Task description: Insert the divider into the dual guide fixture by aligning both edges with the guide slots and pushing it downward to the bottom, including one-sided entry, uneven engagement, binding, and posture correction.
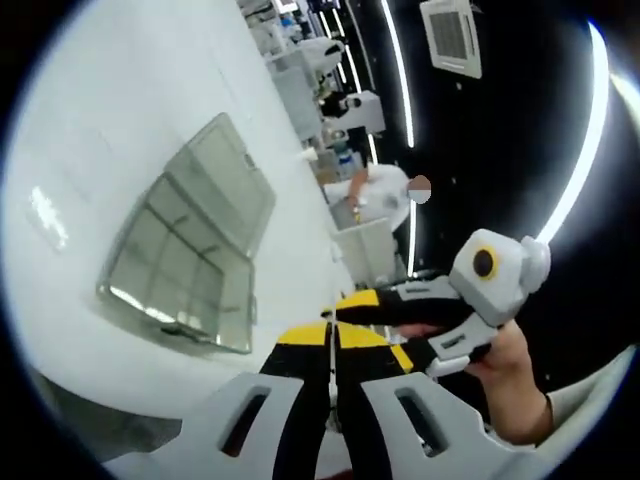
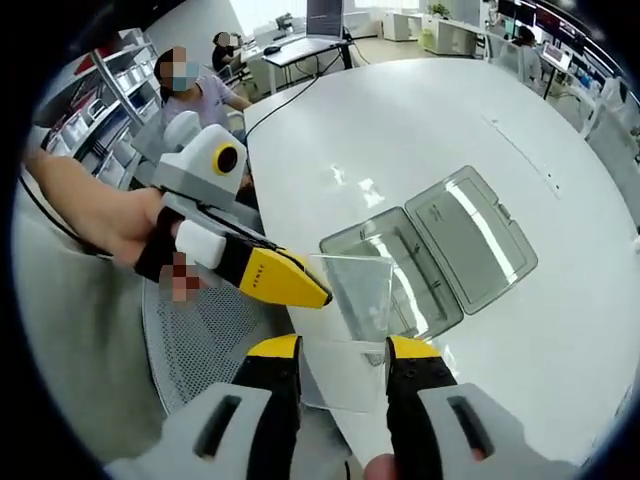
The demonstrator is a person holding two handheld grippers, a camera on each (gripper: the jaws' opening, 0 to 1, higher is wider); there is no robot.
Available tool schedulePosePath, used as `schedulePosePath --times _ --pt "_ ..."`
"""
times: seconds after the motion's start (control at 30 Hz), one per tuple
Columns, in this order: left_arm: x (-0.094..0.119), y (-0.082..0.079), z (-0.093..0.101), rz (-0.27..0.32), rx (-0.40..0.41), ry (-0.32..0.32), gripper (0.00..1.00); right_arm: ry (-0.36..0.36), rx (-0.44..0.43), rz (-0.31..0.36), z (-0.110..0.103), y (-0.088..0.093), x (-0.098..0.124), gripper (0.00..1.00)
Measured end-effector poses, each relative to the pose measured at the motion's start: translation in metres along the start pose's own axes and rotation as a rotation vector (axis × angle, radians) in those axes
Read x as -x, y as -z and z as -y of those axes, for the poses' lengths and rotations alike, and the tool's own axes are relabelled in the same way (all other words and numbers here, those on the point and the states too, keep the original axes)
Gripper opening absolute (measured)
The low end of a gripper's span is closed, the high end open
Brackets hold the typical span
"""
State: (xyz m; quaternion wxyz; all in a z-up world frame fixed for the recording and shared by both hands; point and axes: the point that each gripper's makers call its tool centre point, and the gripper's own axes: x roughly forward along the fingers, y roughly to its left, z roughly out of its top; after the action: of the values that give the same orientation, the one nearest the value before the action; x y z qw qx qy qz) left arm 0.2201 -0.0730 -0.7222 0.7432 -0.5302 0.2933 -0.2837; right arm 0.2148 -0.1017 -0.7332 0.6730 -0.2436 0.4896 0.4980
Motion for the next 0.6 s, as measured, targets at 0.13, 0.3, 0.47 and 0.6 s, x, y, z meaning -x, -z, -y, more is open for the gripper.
schedulePosePath --times 0.13,0.3,0.47,0.6 --pt "0.0 -0.001 0.001 -0.008 -0.021 0.006 0.0 -0.008 -0.006 0.014 0.002 -0.001 0.001 0.31" --pt "0.001 -0.001 0.004 -0.024 -0.04 0.023 0.0 -0.049 -0.031 0.042 0.004 -0.001 0.004 0.36" --pt "0.003 -0.001 0.006 -0.064 -0.092 0.05 0.0 -0.147 -0.078 0.09 0.001 -0.003 0.01 0.36" --pt "0.003 -0.003 0.011 -0.089 -0.119 0.086 0.0 -0.212 -0.078 0.131 -0.002 -0.005 0.014 0.34"
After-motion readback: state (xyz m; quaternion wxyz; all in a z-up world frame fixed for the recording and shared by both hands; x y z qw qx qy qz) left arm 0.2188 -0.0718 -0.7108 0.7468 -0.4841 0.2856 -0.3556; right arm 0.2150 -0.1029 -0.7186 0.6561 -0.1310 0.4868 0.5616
